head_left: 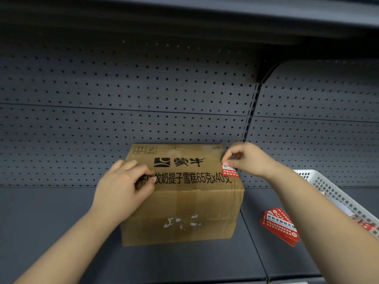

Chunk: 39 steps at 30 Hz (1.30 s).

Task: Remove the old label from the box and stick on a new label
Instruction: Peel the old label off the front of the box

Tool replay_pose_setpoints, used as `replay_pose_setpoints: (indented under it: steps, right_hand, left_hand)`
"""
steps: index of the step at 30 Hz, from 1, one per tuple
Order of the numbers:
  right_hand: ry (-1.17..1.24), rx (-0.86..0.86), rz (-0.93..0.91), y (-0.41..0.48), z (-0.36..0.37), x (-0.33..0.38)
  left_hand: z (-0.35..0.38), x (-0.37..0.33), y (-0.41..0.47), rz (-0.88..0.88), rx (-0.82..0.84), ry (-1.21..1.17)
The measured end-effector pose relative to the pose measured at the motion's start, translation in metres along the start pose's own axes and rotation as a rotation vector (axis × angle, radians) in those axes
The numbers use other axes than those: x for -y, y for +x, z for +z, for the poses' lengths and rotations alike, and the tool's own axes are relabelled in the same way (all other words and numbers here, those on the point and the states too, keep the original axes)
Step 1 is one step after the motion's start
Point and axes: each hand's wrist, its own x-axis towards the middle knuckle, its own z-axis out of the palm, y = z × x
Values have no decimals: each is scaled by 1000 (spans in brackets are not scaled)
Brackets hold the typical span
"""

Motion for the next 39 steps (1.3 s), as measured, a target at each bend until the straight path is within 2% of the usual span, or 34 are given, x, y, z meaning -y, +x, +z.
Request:
replay_pose_setpoints:
  steps: [7,11,18,22,28,33,36,39]
  right_hand:
    - [-269,60,-71,7,9,2]
    - [-293,40,-116,5,14,-5]
    - [47,24,-59,-8,0,-17]
    - [364,-35,-3,-18,6,-26]
    - [466,-126,54,-18,20,-26]
    - [589,-172,2,-25,22,-34]
    - [875,-143,24,-33,22,-40]
    - [1026,-122,24,-38,23,-46]
  left_hand:
    - [0,1,0,11,-4,-12]
    - [0,0,-1,1,-9,-12]
    - [0,1,0,2,1,-32]
    - [-2,0,0,2,1,-32]
    - [-1,1,0,7,9,-23]
    - [-2,-1,0,-4,12,-23]
    - [-2,-1,0,-15,20,-30]
    - [-2,-1,0,-21,18,-43]
